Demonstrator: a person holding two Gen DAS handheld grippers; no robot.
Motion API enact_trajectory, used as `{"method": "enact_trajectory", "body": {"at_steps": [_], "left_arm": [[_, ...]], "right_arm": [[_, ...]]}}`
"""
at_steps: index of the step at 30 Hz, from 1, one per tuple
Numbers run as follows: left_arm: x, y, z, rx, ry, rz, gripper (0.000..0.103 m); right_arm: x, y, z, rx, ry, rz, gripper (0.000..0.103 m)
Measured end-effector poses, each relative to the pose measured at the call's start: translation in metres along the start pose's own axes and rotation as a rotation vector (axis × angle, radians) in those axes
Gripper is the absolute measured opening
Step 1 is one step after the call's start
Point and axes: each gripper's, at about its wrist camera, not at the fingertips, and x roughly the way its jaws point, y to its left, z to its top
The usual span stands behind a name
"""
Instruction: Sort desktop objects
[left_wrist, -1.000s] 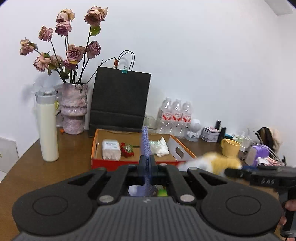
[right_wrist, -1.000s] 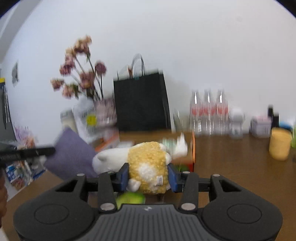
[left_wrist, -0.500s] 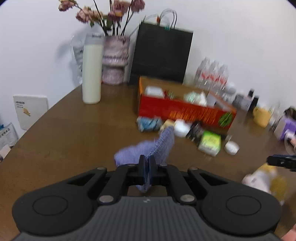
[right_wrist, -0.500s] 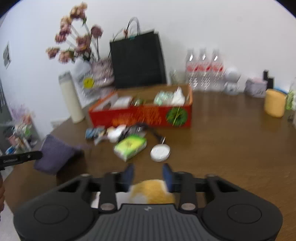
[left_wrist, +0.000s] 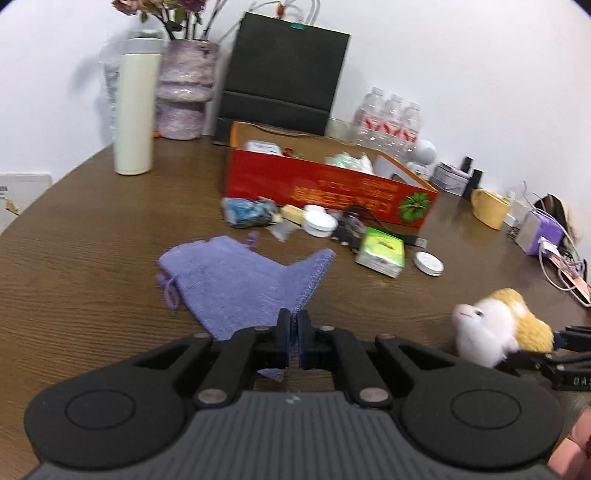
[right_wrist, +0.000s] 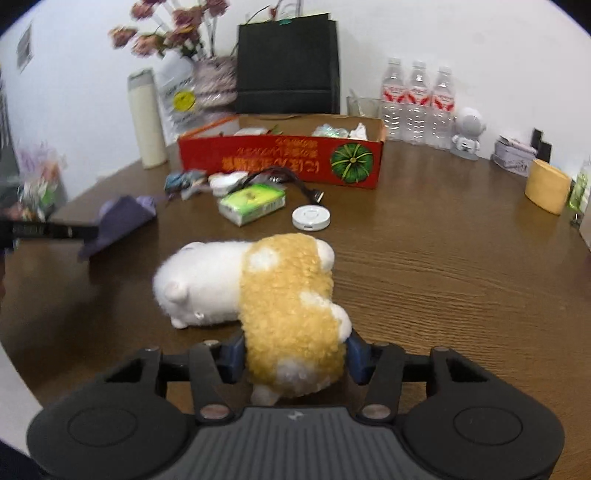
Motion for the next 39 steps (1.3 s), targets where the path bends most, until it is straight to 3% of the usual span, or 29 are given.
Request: {"method": "enact_trajectory", "body": {"at_steps": [2,7,12,15,16,19,20,21,22,23,25,26,28,29,31,34,36,38,39], "left_arm": [[-0.007,-0.006,0.004,0.016,-0.019,-0.015,0.005],[-0.021,-0.014,0.019,0.029,-0.091,-0.065,0.005],[-0.011,-0.022,0.021,0.016,-0.064,-0.1,0.005],[-0.004,-0.032,0.014,0.068,-0.011,-0.191,0.005],[0.0,-0.038,0.01,0.093,0.01,-0.207,0.005],[0.012,-0.053,-0.004,0.161,0.083,-0.242,0.006],[0.014,-0.056,-0.008,0.17,0.094,-0.249,0.008],[0.015,-0.057,-0.012,0.177,0.107,-0.252,0.021],[0.016,-0.057,-0.015,0.179,0.115,-0.254,0.041],[0.013,-0.056,-0.017,0.18,0.099,-0.26,0.05],[0.001,-0.051,-0.017,0.183,0.045,-0.291,0.066],[-0.004,-0.047,-0.015,0.185,0.008,-0.284,0.071],[-0.009,-0.04,-0.005,0.188,-0.059,-0.176,0.087],[-0.007,-0.035,0.001,0.187,-0.072,-0.081,0.088],[0.006,-0.024,0.012,0.185,-0.051,0.039,0.087],[0.033,-0.006,0.022,0.123,0.04,0.048,0.087],[0.041,-0.007,0.02,0.12,0.048,0.06,0.088],[0.049,-0.01,0.018,0.131,0.055,0.067,0.081],[0.052,-0.011,0.017,0.127,0.066,0.082,0.06]], "right_arm": [[-0.014,0.002,0.012,0.013,-0.011,-0.008,0.048],[-0.05,0.005,0.055,0.011,-0.174,0.002,0.045],[0.022,-0.007,0.052,0.055,-0.125,-0.03,0.046],[0.037,-0.025,0.048,0.149,-0.166,0.027,0.049],[0.044,-0.029,0.048,0.163,-0.137,0.03,0.049],[0.047,-0.032,0.051,0.168,-0.084,-0.03,0.05],[0.042,-0.034,0.053,0.175,-0.081,-0.029,0.055],[0.034,-0.035,0.054,0.185,-0.085,-0.023,0.071],[0.026,-0.036,0.056,0.191,-0.086,-0.022,0.081],[0.017,-0.035,0.057,0.189,-0.075,-0.025,0.092],[0.007,-0.037,0.058,0.183,-0.056,-0.029,0.09],[0.002,-0.039,0.057,0.203,-0.035,-0.022,0.09],[0.002,-0.047,0.054,0.282,0.019,0.003,0.088],[0.006,-0.048,0.052,0.311,0.048,0.019,0.087],[0.018,-0.048,0.049,0.325,0.096,0.057,0.087],[0.034,-0.05,0.054,0.362,0.096,0.142,0.087],[0.038,-0.047,0.061,0.343,0.062,0.164,0.087],[0.038,-0.04,0.07,0.313,0.045,0.152,0.086],[0.039,-0.037,0.072,0.291,0.055,0.133,0.086]]}}
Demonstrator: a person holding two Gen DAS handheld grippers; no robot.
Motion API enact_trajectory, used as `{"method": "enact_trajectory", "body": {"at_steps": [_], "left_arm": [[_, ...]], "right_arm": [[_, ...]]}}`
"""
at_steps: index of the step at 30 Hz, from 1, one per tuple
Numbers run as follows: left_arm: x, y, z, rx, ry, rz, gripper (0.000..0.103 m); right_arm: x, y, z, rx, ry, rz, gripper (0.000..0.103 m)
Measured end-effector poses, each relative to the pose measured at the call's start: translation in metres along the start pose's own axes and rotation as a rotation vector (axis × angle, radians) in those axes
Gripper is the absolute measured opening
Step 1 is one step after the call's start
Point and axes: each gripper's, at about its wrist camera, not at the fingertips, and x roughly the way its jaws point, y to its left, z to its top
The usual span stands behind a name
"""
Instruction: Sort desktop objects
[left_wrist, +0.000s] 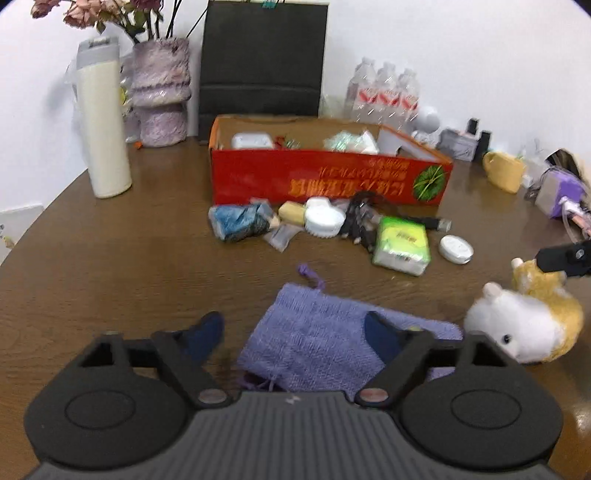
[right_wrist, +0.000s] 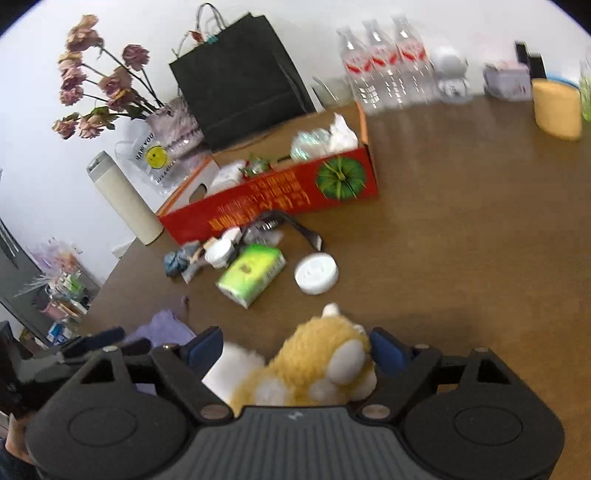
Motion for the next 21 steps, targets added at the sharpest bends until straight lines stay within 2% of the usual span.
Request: {"method": "enact_trajectory", "body": {"at_steps": [1,5,7,8,9,10,12,17,21], "left_arm": [[0.002,0.002,-0.001,-0.006,0.017,0.002,0.041],[0.003,0.005,-0.006,-0.042,0.019,-0.017,0.039],[0.0,0.005,-0.006,-0.054,0.02,-0.009,0.022],[-0.002,0.006,-0.007,-0.063,0.012,-0.016,0.02],[-0.004,0.005,-0.008,-0.077,0.001,-0.016,0.011],[-0.006,0.004,-0.009,-0.084,-0.008,-0.011,0.008],[-0.016,0.004,-0.01,-0.109,-0.048,-0.015,0.006],[-0.047,0.006,0.005,-0.142,-0.153,-0.027,0.005],[-0.079,0.0,0.03,-0.145,-0.269,-0.139,0.005]], "right_arm": [[0.002,0.004,0.0,-0.025,0.018,-0.032,0.086],[0.018,0.012,-0.002,-0.083,0.094,-0.106,0.085],[0.023,0.011,-0.001,-0.075,0.097,-0.116,0.084],[0.025,0.013,0.0,-0.085,0.098,-0.121,0.079],[0.027,0.015,0.001,-0.103,0.1,-0.131,0.067],[0.03,0.017,0.0,-0.124,0.106,-0.145,0.061],[0.033,0.022,-0.001,-0.167,0.097,-0.15,0.05],[0.022,0.033,0.002,-0.209,0.034,-0.127,0.042],[-0.001,0.034,0.013,-0.19,-0.077,-0.07,0.038]]}}
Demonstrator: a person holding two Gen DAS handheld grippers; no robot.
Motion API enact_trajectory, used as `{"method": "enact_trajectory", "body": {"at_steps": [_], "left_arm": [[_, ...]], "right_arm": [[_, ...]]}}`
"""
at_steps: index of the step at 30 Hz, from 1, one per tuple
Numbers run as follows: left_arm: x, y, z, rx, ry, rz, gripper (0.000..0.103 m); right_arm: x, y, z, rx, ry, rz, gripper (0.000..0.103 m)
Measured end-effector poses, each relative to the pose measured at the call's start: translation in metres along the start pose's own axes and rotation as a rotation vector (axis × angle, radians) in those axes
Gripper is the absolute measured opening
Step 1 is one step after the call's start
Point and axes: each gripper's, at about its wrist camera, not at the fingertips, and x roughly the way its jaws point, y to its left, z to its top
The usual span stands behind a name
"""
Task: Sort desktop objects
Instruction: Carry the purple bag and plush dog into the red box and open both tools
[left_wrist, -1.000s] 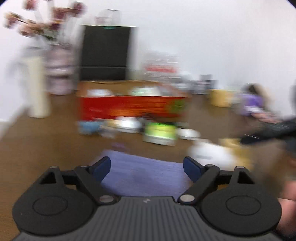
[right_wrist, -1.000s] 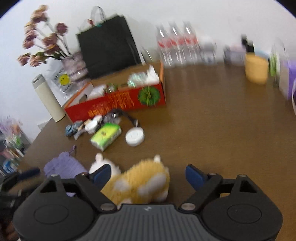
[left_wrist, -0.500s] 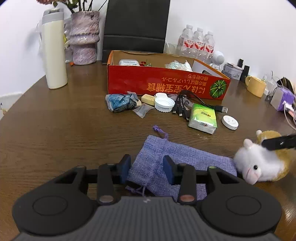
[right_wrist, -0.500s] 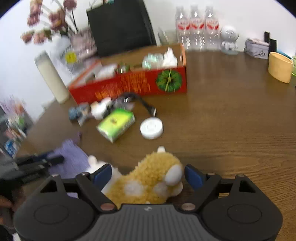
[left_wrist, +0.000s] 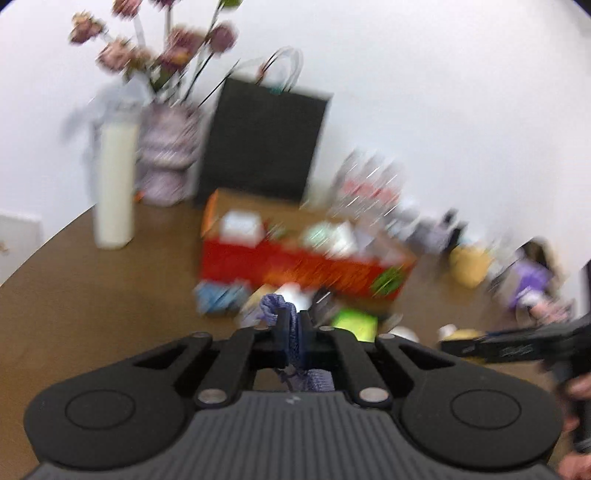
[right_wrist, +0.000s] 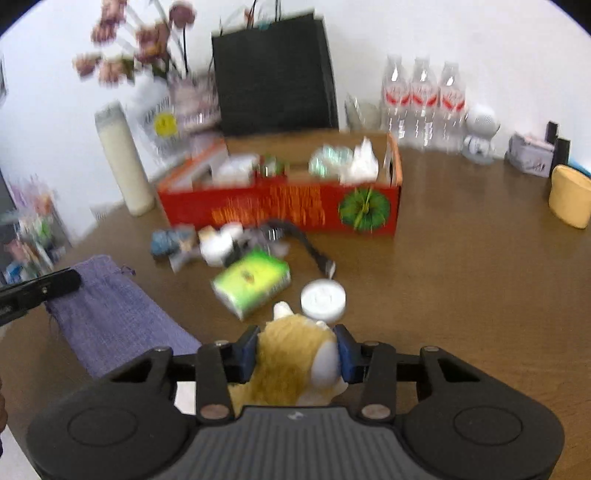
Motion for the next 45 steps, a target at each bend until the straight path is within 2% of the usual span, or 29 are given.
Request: {"method": "enact_trajectory", "body": {"at_steps": [2,4,5,7,8,10,12,14,17,19,21,22,23,24,27,32,36,38,40,42,45], "left_arm": [[-0.006,-0.012,0.017,0.022,-0.054,-0.052,0.005],[-0.003,-0.022,0.035,0.053,-0.09,-0.071,0.005],[0.0,-0.026,0.045,0.067,-0.109,-0.076,0.005],[0.007,-0.035,0.065,0.096,-0.153,-0.078,0.005],[0.011,-0.039,0.072,0.112,-0.16,-0.068,0.005],[0.018,-0.042,0.081,0.119,-0.178,-0.059,0.005],[0.021,-0.04,0.079,0.113,-0.18,-0.035,0.005],[0.027,-0.032,0.071,0.097,-0.157,-0.025,0.005],[0.043,-0.022,0.06,0.042,-0.08,-0.035,0.005],[0.046,-0.02,0.055,0.034,-0.073,-0.039,0.005],[0.045,-0.02,0.054,0.043,-0.085,-0.041,0.005],[0.044,-0.02,0.053,0.05,-0.089,-0.039,0.005],[0.043,-0.019,0.053,0.053,-0.087,-0.037,0.005],[0.043,-0.017,0.053,0.049,-0.083,-0.04,0.005],[0.043,-0.011,0.054,0.042,-0.08,-0.045,0.005],[0.046,-0.013,0.064,0.054,-0.095,-0.059,0.005],[0.057,-0.017,0.091,0.057,-0.158,-0.089,0.005],[0.07,-0.019,0.114,0.029,-0.198,-0.105,0.005],[0.09,-0.022,0.141,-0.047,-0.221,-0.123,0.005],[0.118,-0.024,0.166,-0.12,-0.215,-0.168,0.005],[0.159,-0.025,0.175,-0.123,-0.229,-0.044,0.005]], "right_arm": [[-0.007,-0.003,0.009,0.023,-0.037,0.021,0.034],[-0.01,-0.003,0.02,0.014,-0.065,0.018,0.024],[-0.01,-0.002,0.028,-0.004,-0.076,0.004,0.009],[-0.01,-0.004,0.041,-0.011,-0.107,-0.017,0.005],[-0.009,-0.005,0.048,-0.009,-0.109,-0.024,0.006],[-0.003,-0.013,0.055,0.005,-0.069,-0.025,0.016],[-0.001,-0.026,0.052,0.051,-0.007,-0.039,0.052],[0.006,-0.042,0.042,0.136,0.019,-0.033,0.063],[0.046,-0.066,0.043,0.278,0.139,-0.015,0.063],[0.076,-0.08,0.048,0.356,0.2,-0.004,0.063],[0.1,-0.076,0.054,0.32,0.248,-0.063,0.062],[0.112,-0.07,0.055,0.278,0.294,-0.068,0.062],[0.116,-0.062,0.055,0.231,0.297,-0.07,0.064],[0.119,-0.056,0.056,0.192,0.301,-0.074,0.057],[0.113,-0.047,0.055,0.135,0.277,-0.086,0.05],[0.065,-0.045,0.063,0.133,0.173,-0.045,0.049],[0.025,-0.051,0.099,0.16,-0.003,0.018,0.049],[0.017,-0.05,0.127,0.15,-0.086,0.015,0.049],[0.021,-0.052,0.158,0.155,-0.173,0.013,0.049],[0.041,-0.057,0.192,0.172,-0.195,0.011,0.05],[0.079,-0.061,0.223,0.156,-0.17,-0.01,0.05]]}}
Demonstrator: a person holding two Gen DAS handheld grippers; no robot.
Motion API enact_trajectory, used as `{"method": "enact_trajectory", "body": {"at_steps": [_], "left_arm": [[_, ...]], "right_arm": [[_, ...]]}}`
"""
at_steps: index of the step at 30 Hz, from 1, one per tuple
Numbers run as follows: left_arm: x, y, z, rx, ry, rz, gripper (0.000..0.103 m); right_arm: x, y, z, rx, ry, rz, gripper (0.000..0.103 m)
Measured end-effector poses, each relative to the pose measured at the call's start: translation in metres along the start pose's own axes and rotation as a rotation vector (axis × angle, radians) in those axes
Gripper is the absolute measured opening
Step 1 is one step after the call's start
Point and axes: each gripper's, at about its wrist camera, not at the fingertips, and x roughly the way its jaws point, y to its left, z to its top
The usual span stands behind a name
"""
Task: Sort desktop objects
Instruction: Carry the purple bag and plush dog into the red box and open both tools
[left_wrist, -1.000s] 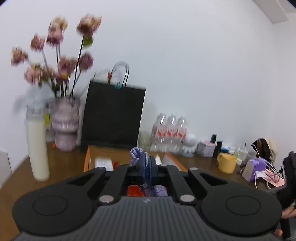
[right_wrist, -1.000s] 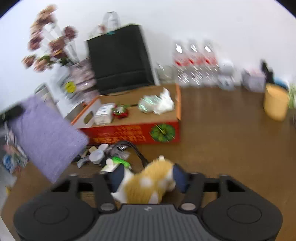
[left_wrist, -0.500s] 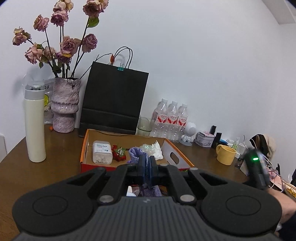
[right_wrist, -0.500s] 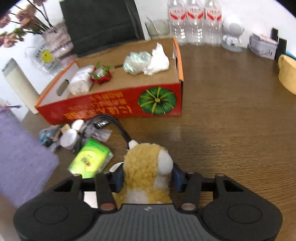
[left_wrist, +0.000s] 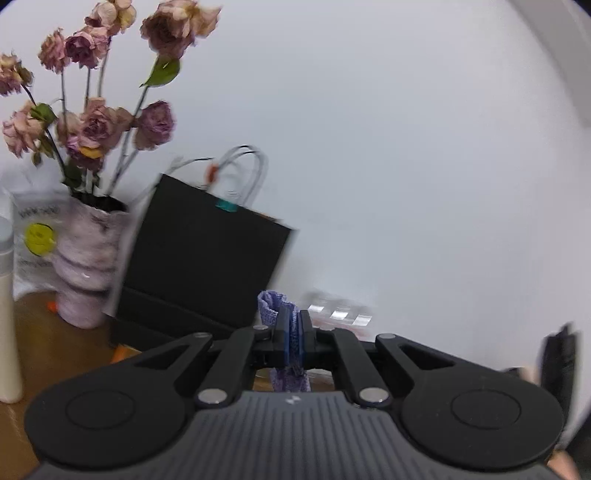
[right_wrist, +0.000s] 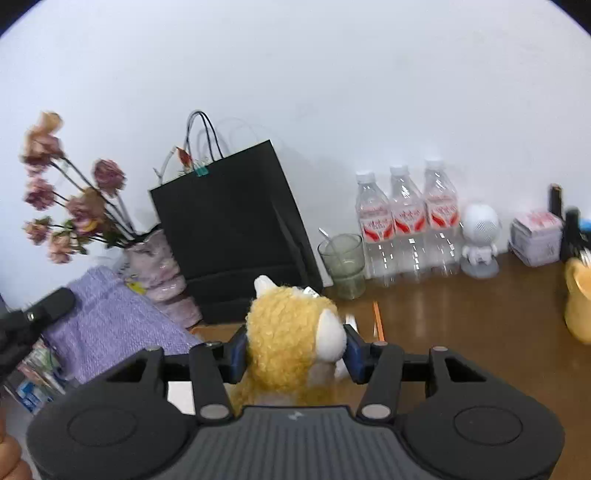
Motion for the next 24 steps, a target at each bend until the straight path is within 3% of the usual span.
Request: {"method": "enact_trajectory", "body": {"at_steps": [1,4,6,8,11,17,19,23,24], "left_arm": [[0.02,0.009,-0.011,-0.021,0.044,0.046,0.005],[0.078,0.051,-0.065,-0.107,0.298,0.129,0.005],[0.1,0.069,-0.097,-0.054,0.414,0.222,0.005],[0.109,0.076,-0.117,0.01,0.479,0.256,0.005],[0.113,0.066,-0.125,0.131,0.481,0.286,0.006],[0.123,0.046,-0.128,0.214,0.547,0.207,0.012],[0.125,0.048,-0.127,0.208,0.571,0.192,0.04],[0.107,0.051,-0.11,0.184,0.58,0.098,0.041],[0.103,0.051,-0.101,0.181,0.571,0.085,0.042]], "right_arm": [[0.017,0.001,0.002,-0.013,0.025,-0.001,0.05],[0.075,-0.001,-0.007,-0.046,0.148,-0.044,0.05],[0.108,0.0,-0.023,-0.064,0.23,-0.085,0.05],[0.129,0.002,-0.041,-0.13,0.293,-0.141,0.05],[0.143,0.006,-0.058,-0.228,0.328,-0.206,0.05],[0.157,0.027,-0.075,-0.438,0.431,-0.336,0.06],[0.158,0.03,-0.076,-0.478,0.456,-0.35,0.064],[0.136,0.023,-0.048,-0.367,0.411,-0.31,0.067],[0.125,0.022,-0.035,-0.315,0.374,-0.294,0.073]]}}
